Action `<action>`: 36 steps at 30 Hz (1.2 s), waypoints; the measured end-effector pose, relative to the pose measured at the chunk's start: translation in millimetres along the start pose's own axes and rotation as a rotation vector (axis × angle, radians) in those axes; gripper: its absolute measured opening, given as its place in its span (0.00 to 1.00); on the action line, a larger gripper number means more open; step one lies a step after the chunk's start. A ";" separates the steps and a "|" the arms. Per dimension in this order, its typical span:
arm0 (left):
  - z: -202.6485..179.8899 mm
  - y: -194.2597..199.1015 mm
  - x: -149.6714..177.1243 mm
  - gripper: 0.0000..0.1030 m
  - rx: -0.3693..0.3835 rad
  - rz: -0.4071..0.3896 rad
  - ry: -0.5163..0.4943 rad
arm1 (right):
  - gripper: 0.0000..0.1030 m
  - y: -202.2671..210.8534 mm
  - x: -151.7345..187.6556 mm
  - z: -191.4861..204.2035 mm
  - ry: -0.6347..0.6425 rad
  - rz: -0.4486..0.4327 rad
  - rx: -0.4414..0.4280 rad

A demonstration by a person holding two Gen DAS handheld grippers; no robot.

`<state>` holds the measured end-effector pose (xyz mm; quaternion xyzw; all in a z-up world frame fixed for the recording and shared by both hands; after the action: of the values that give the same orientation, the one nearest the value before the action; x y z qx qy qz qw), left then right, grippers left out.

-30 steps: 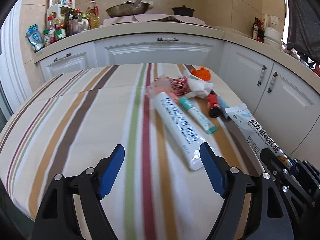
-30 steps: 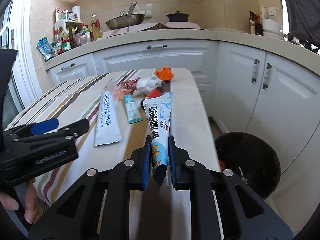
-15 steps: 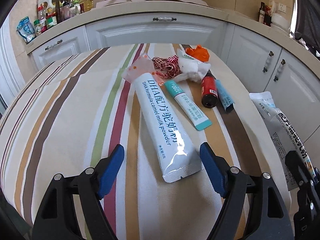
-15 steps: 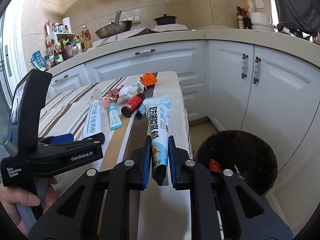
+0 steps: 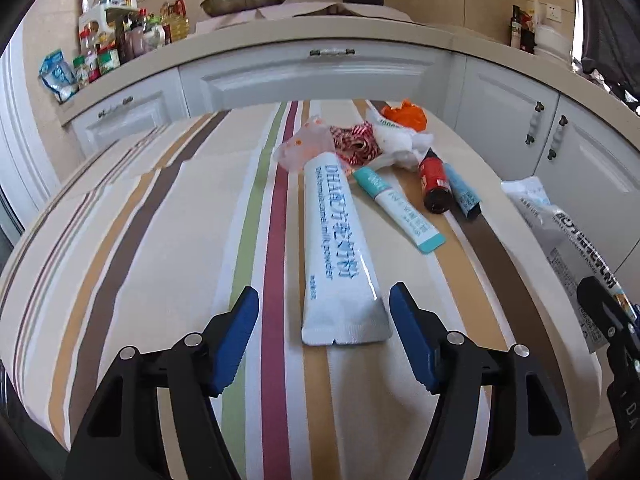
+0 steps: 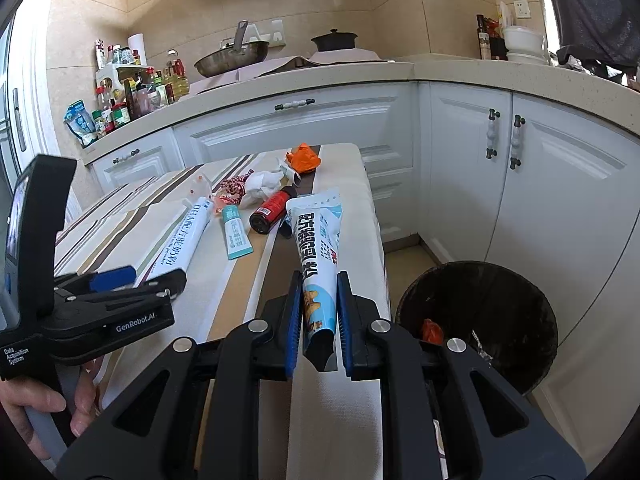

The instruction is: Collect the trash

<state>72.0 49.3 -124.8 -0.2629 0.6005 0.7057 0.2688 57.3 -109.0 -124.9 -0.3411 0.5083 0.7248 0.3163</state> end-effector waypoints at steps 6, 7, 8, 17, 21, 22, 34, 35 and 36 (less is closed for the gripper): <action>-0.4 -2.6 -3.5 0.40 0.018 -0.016 0.009 | 0.16 0.4 -0.4 1.7 0.007 0.001 0.004; -0.3 -4.0 -3.1 0.36 0.023 -0.011 0.005 | 0.16 0.3 -0.3 1.6 0.006 0.002 0.003; 0.3 -4.4 -2.1 0.34 0.028 -0.013 0.009 | 0.16 0.5 0.0 1.7 0.006 0.004 0.003; 5.5 5.7 -3.4 0.14 0.040 -0.068 0.012 | 0.16 -1.2 0.8 2.9 0.011 0.002 0.003; 7.9 3.6 -3.5 0.20 0.054 -0.046 0.039 | 0.16 -0.7 2.0 3.9 0.014 0.001 0.001; 9.0 3.6 -3.0 0.29 0.061 -0.042 0.049 | 0.16 -0.1 1.7 4.1 0.015 -0.001 0.001; 0.1 -7.1 -2.9 0.57 0.057 0.009 0.046 | 0.16 0.9 -0.3 0.1 -0.003 -0.003 -0.002; -4.1 -9.1 -1.4 0.53 0.050 0.018 0.017 | 0.16 0.7 -0.9 -0.6 -0.006 -0.004 -0.002; -6.7 -8.3 -0.7 0.50 0.035 0.011 -0.005 | 0.16 0.3 -1.2 -1.0 -0.007 -0.004 -0.003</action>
<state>78.6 43.8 -131.1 -0.2529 0.6136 0.6971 0.2713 58.0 -110.1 -124.0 -0.3398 0.5054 0.7262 0.3189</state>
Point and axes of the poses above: each gripper's, at about its wrist camera, not at the fingertips, and y roughly against the way its jaws point, z to its left, x to its underside, the point moved 5 cm from there along -y, roughly the way its jaws point, and after that the axes turned 8 degrees about -y, right-handed, at the moved point
